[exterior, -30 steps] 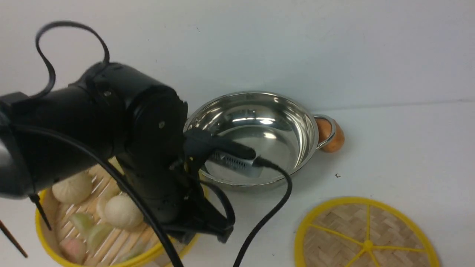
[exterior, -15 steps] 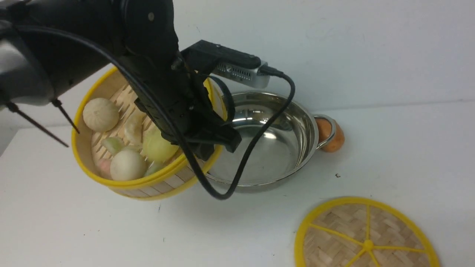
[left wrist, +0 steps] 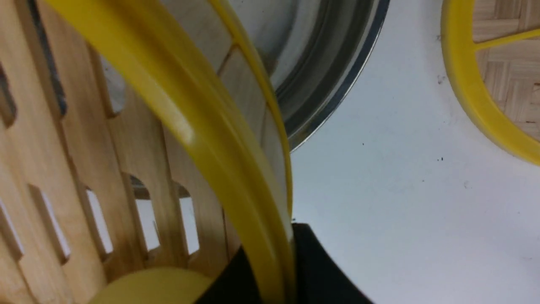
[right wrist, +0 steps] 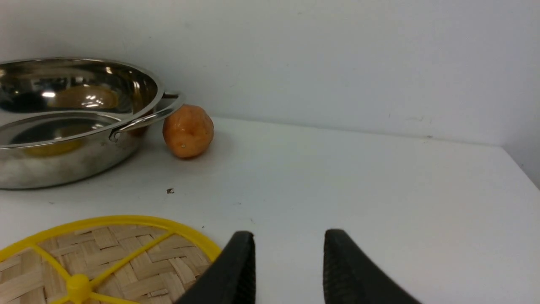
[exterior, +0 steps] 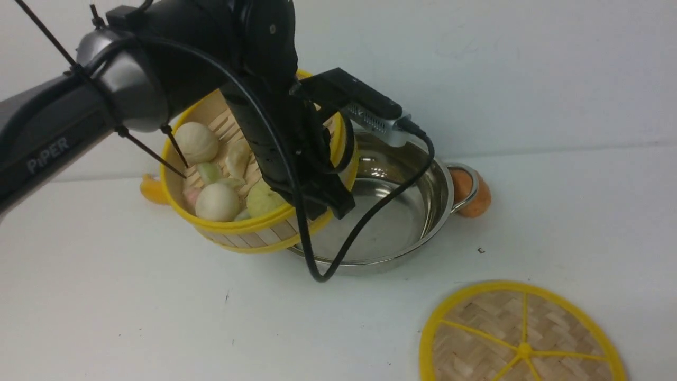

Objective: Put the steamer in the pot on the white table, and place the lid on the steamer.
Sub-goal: 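Place the bamboo steamer basket with dumplings into the steel pot with the left gripper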

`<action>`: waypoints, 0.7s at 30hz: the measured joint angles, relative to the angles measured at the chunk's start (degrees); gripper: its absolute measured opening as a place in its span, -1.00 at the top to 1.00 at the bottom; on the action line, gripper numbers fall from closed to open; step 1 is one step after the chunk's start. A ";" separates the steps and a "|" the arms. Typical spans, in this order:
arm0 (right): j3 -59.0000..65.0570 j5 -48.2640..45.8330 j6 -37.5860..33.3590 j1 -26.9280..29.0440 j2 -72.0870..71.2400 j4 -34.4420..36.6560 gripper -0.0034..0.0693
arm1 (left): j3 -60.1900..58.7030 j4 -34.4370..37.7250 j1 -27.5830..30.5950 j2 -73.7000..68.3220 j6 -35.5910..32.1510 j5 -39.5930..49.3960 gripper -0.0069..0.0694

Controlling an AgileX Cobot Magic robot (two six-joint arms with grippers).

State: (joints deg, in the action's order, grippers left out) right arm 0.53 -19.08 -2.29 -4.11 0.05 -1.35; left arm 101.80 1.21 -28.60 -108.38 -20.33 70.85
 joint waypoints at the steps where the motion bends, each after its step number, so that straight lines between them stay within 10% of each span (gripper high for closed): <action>1: 0.00 0.00 0.00 0.00 0.00 0.00 0.22 | 0.27 -0.18 0.00 -0.28 -0.84 0.00 0.75; 21: 0.00 0.00 0.00 0.00 0.00 0.00 0.22 | 1.29 -2.33 0.00 -3.75 -16.19 0.02 0.75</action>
State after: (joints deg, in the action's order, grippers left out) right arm 0.53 -19.08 -2.29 -4.11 0.05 -1.35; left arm 103.08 -1.11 -28.60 -112.13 -36.52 70.87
